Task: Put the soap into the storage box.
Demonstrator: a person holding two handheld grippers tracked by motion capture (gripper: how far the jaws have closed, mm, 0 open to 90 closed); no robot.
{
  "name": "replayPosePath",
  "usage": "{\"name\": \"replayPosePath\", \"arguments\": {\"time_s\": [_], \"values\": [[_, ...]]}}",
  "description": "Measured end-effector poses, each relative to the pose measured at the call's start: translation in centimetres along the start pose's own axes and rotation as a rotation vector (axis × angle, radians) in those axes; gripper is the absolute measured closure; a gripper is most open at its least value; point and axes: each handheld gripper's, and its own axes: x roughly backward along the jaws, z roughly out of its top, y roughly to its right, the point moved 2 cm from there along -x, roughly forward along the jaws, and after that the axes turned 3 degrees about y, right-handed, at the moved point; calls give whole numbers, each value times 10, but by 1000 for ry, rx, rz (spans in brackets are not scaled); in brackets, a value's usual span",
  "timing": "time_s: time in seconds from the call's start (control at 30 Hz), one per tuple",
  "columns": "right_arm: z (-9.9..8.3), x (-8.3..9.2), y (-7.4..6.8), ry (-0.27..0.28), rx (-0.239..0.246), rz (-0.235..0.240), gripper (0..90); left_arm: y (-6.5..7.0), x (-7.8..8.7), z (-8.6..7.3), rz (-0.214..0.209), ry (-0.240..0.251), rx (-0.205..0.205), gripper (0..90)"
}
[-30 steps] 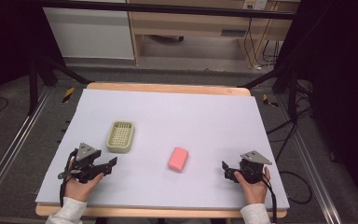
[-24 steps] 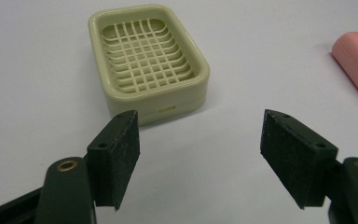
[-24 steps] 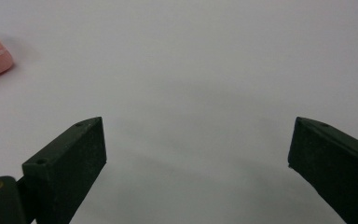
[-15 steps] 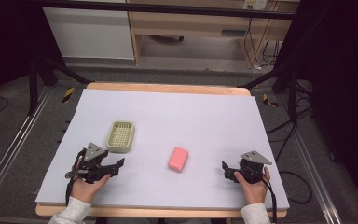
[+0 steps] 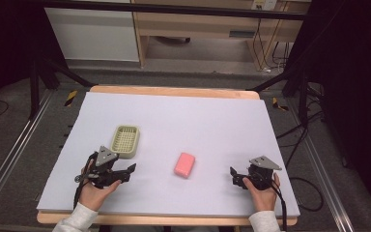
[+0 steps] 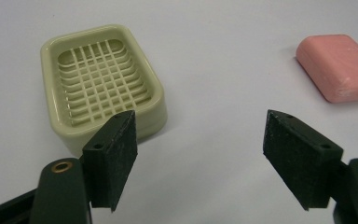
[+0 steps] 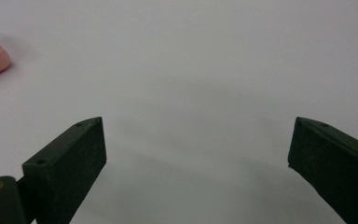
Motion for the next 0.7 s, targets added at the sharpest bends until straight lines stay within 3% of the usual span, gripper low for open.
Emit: {"name": "replayPosePath", "arguments": {"time_s": [0.37, 0.7], "values": [[0, -1, 0, -12, -5, 0, 47, 6, -3, 17, -19, 3, -25, 247], [0, -1, 0, -11, -4, -1, 46, 21, -11, 31, -48, 8, -41, 241]]}}
